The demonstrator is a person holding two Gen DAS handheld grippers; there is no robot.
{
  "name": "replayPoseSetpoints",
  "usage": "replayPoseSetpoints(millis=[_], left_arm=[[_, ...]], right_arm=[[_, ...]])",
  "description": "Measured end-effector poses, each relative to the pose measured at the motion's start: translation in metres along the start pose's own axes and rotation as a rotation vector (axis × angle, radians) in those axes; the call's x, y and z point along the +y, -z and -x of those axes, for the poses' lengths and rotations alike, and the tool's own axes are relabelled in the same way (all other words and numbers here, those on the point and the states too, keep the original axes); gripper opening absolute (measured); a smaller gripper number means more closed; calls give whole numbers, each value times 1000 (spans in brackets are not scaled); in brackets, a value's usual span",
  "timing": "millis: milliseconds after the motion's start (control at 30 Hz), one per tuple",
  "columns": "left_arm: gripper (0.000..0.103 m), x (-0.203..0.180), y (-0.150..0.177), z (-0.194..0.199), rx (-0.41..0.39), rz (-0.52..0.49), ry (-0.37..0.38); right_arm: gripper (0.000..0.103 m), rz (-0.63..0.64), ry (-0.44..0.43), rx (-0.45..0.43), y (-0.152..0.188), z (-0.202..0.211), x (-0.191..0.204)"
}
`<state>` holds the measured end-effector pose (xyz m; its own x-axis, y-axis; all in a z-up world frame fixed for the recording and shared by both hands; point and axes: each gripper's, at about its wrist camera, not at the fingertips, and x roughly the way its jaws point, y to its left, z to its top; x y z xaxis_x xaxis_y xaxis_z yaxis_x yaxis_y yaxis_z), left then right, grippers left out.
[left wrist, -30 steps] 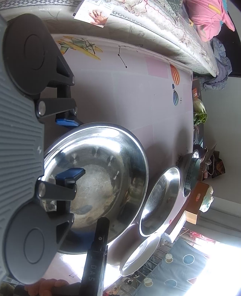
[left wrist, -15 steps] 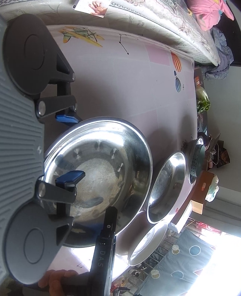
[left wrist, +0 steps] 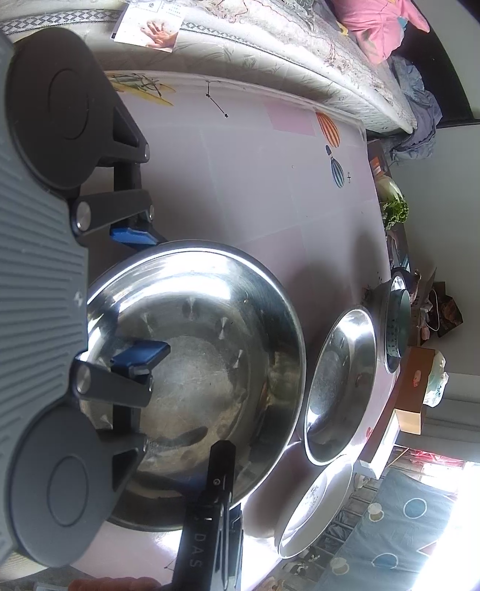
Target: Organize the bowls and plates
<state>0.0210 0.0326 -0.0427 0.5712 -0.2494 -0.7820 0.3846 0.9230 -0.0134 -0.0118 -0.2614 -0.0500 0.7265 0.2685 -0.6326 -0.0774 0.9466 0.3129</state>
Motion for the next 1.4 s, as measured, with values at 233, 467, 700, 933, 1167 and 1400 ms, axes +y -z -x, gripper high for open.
replayPoseSetpoints(millis=[233, 467, 700, 933, 1167, 1400], left_arm=[[55, -3, -2, -2, 5, 9, -18], [55, -4, -3, 0, 13, 17, -19], [55, -5, -4, 2, 7, 15, -21], [55, -7, -5, 4, 3, 10, -21], [55, -7, -4, 7, 2, 8, -17], [55, -6, 0, 7, 14, 12, -2]], right_arm=[[33, 38, 31, -2, 0, -2, 11], [33, 34, 35, -3, 0, -1, 9], [33, 36, 35, -9, -2, 1, 9], [34, 38, 37, -13, -3, 3, 8], [34, 40, 37, -11, -2, 3, 8], [35, 37, 41, -2, -1, 1, 7]])
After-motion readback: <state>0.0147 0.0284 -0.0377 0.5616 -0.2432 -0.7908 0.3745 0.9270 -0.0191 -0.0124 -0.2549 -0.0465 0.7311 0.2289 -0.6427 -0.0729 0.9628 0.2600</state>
